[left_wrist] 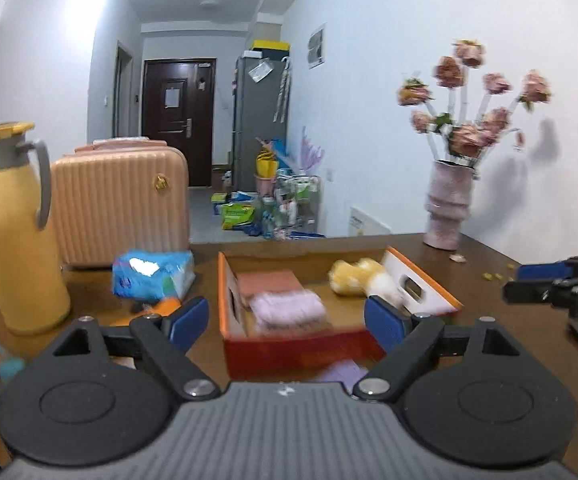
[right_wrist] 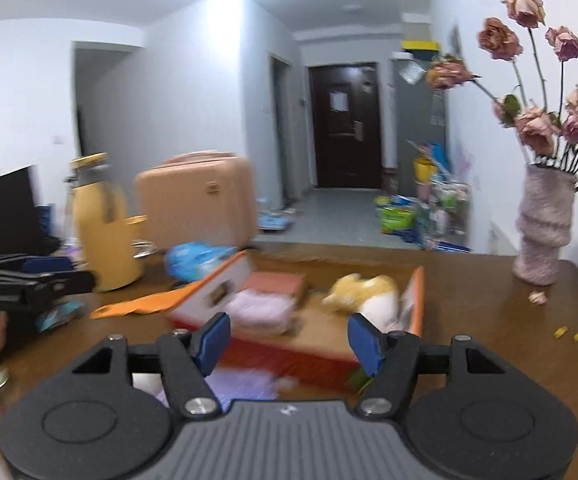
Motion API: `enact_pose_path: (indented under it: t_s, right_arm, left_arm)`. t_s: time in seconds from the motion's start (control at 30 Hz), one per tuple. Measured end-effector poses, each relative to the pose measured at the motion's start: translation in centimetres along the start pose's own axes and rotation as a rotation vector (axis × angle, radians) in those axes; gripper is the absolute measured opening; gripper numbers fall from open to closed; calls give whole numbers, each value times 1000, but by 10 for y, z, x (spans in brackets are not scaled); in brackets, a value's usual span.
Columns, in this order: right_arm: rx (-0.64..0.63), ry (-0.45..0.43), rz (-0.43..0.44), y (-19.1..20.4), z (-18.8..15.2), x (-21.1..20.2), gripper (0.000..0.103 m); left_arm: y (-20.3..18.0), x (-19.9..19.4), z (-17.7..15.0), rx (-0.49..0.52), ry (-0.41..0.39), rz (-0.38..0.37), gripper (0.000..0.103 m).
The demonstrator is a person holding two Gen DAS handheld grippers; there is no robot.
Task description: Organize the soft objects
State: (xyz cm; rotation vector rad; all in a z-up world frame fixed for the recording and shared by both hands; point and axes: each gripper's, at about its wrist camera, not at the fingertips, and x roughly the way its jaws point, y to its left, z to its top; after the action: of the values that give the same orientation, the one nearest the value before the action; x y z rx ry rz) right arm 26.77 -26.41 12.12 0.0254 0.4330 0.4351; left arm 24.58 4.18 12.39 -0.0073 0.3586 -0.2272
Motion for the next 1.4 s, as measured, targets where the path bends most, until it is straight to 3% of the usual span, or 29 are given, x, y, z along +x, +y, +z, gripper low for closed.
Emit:
enact_pose_path:
  t_s: [0.1, 0.17, 0.23, 0.43, 0.57, 0.73, 0.83, 0.93, 1.0, 1.1, 1.17, 1.23, 1.33, 1.4]
  right_arm:
    - [-29, -19, 86, 26, -42, -27, 63]
    - [-7, 0, 169, 40, -68, -36, 54]
    - [13, 37, 228, 51, -90, -39, 52]
    - [44, 131, 213, 64, -121, -16, 43]
    - [67, 137, 226, 63, -122, -4, 43]
    - [77, 168, 268, 74, -124, 27, 43]
    - [109, 142, 241, 76, -122, 48, 43]
    - [128, 98, 145, 70, -115, 64, 40]
    - [120, 70, 49, 61, -111, 69, 40]
    - [93, 24, -87, 52, -100, 68, 41]
    - [115, -26, -43, 50, -92, 62, 36]
    - [154, -30, 89, 54, -87, 62, 34]
    - [234, 44, 235, 56, -89, 80, 31]
    - [276, 93, 247, 54, -93, 94, 30]
  left_arm:
    - [-13, -28, -40, -8, 6, 0, 87]
    - [-17, -39, -63, -33, 40, -6, 87]
    - [-20, -42, -81, -39, 92, -21, 87]
    - [-22, -30, -95, -27, 137, -9, 86]
    - [-19, -13, -95, -48, 153, -25, 84]
    - [-14, 14, -97, -83, 176, -1, 63]
    - [-3, 24, -93, -105, 172, 29, 61]
    - [6, 31, -89, -117, 172, 41, 59]
    - [10, 33, -87, -140, 171, 1, 58]
    - [9, 36, -85, -183, 170, -122, 58]
    - [4, 44, -86, -187, 184, -170, 58]
    - [0, 55, -87, -175, 207, -164, 55]
    - [1, 72, -90, -179, 254, -142, 49]
    - [3, 78, -93, -170, 270, -124, 49]
